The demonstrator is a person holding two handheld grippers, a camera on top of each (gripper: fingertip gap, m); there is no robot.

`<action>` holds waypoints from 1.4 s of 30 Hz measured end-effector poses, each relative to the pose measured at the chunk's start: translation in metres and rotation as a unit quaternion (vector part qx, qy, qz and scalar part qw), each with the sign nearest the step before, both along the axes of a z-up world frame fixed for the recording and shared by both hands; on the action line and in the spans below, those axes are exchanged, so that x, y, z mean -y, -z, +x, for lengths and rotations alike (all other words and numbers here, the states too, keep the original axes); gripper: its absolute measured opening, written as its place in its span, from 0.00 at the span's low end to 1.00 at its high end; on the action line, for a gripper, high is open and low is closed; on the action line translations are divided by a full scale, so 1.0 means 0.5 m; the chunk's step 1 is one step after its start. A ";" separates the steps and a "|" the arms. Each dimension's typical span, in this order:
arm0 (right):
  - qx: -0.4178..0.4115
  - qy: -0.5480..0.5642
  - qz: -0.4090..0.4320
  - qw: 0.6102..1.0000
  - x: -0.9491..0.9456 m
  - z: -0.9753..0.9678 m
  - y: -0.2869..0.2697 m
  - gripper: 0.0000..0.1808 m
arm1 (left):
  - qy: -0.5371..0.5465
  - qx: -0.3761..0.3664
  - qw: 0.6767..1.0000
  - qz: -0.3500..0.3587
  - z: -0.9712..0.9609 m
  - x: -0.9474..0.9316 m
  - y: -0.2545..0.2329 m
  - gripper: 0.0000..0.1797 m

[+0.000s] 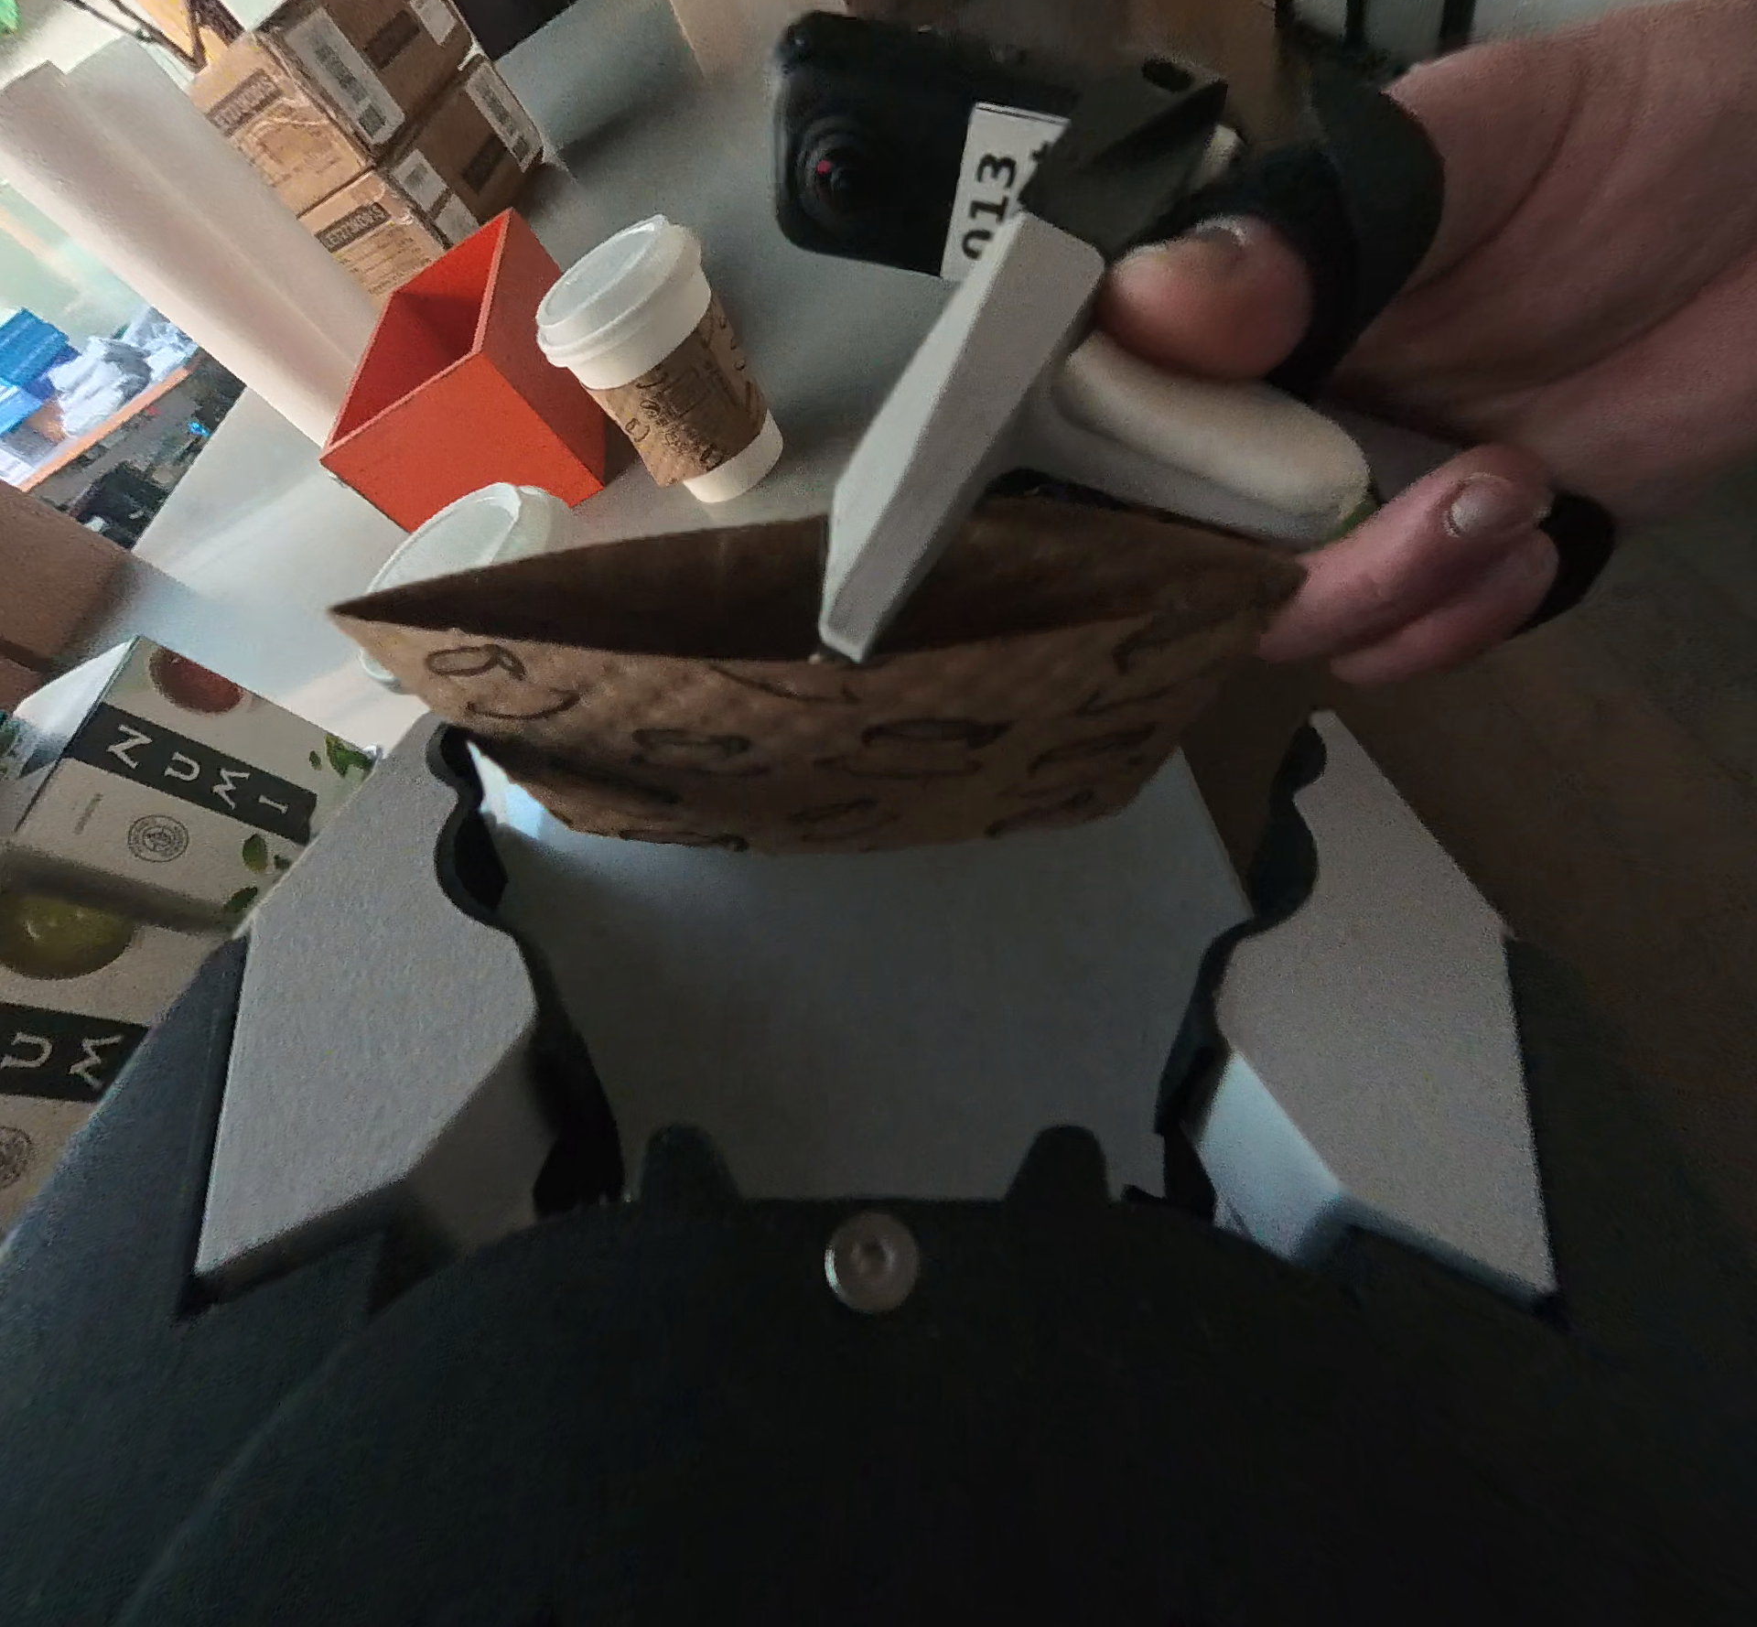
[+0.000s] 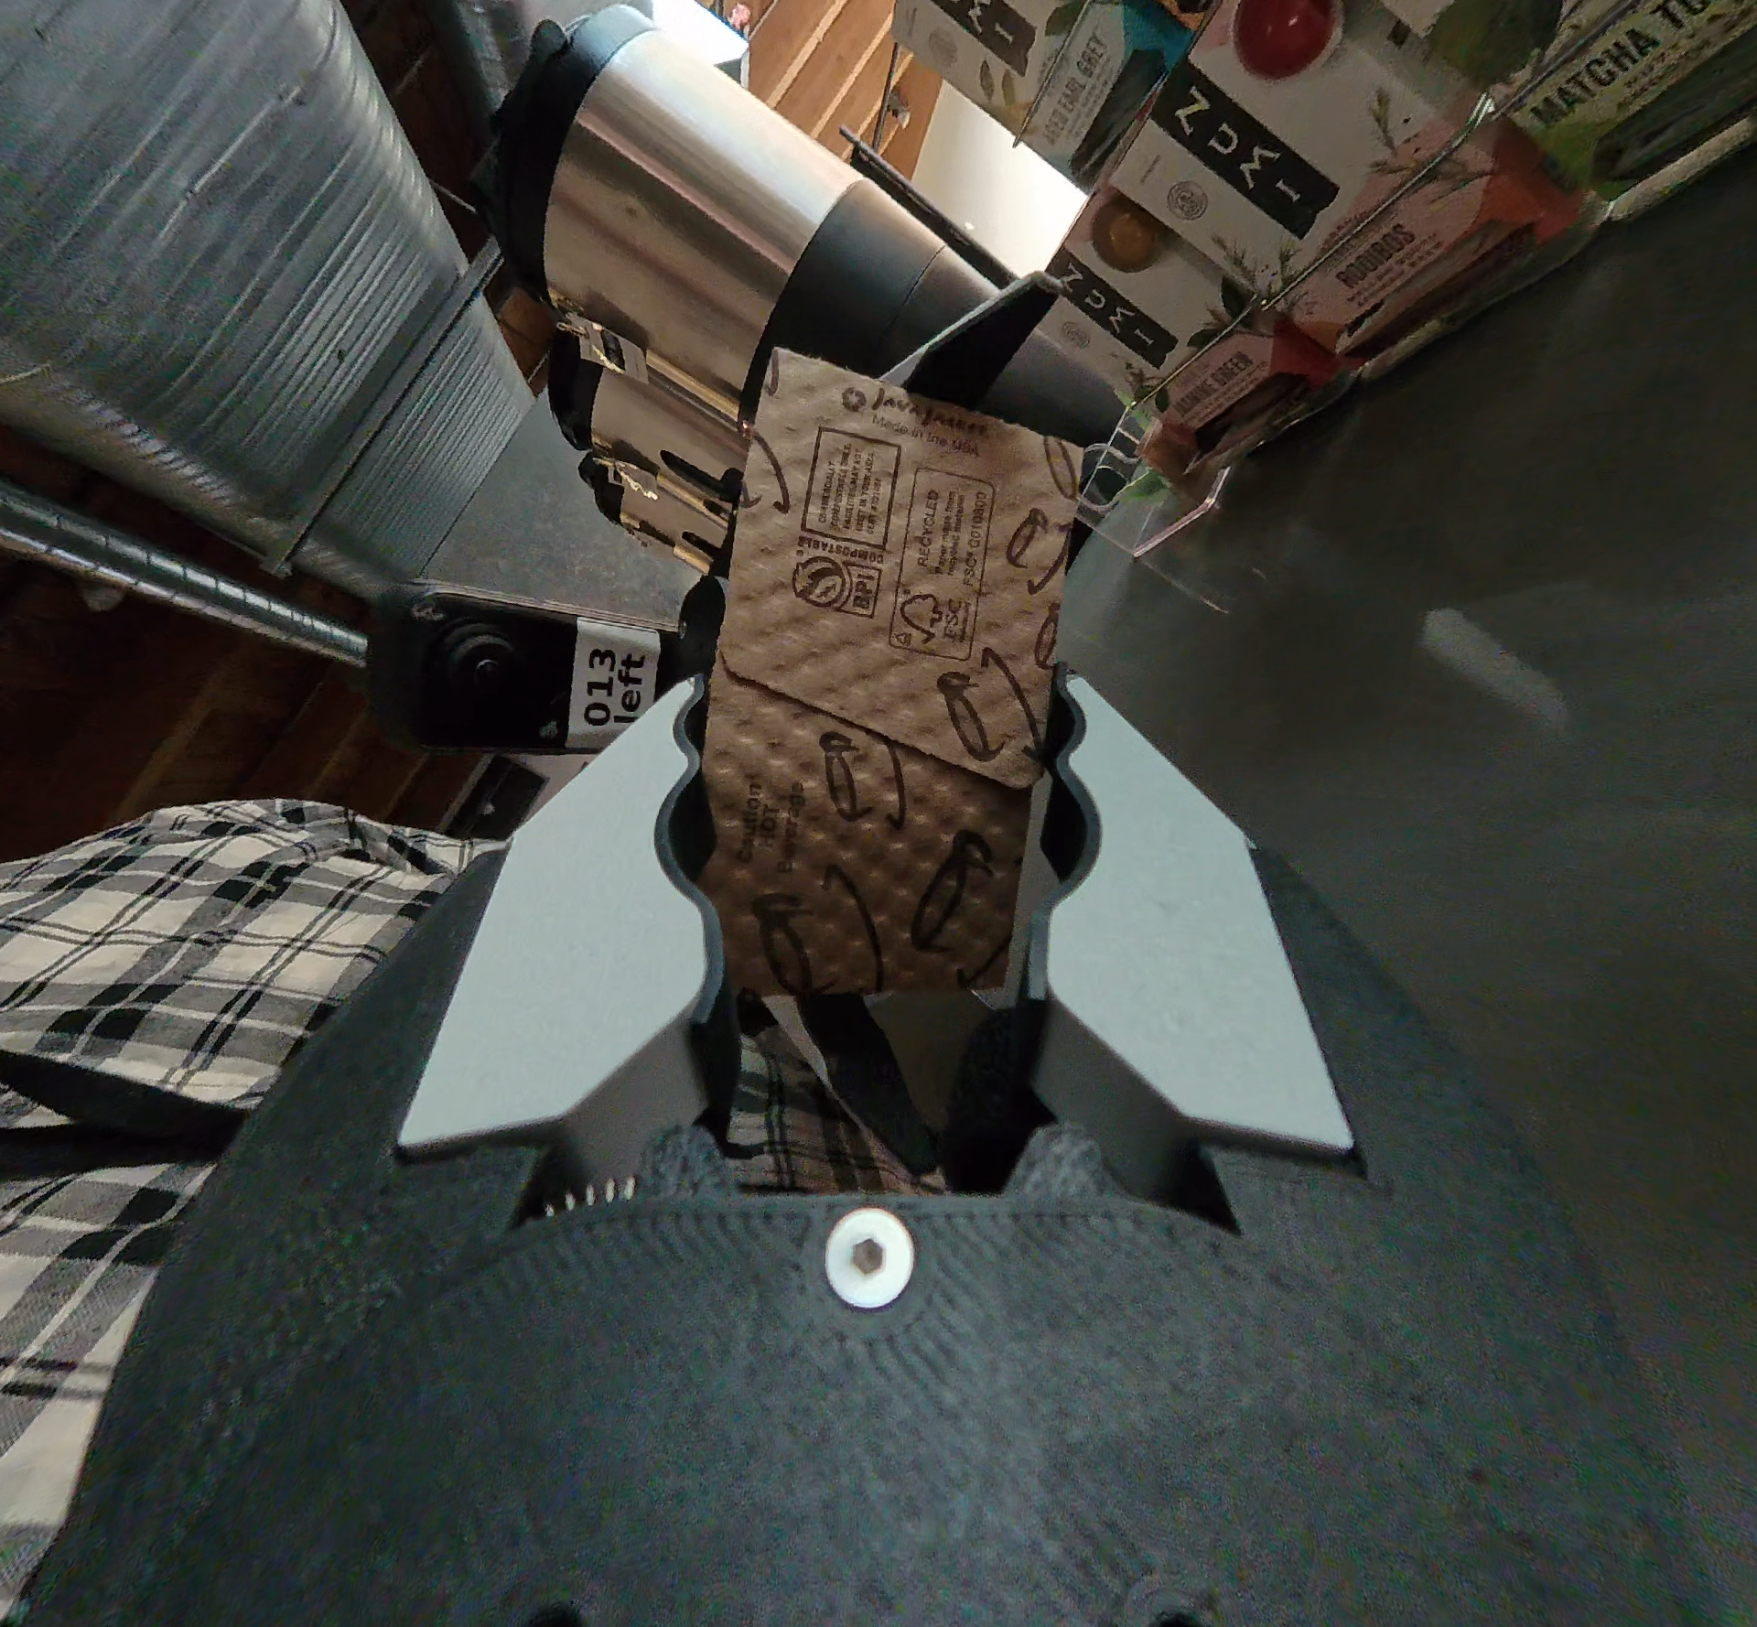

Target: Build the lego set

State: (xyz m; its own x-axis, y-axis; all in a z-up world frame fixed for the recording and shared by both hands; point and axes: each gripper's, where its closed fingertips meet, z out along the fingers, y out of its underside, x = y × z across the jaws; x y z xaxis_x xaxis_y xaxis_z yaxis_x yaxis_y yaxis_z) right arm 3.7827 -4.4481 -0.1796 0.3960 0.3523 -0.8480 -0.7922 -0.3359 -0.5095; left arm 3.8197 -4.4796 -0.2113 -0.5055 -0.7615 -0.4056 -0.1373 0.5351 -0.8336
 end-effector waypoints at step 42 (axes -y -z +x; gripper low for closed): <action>0.646 -0.181 -0.337 0.660 -0.116 0.405 0.114 0.60 | -0.073 -0.114 0.967 -0.214 0.029 -0.118 0.084 0.43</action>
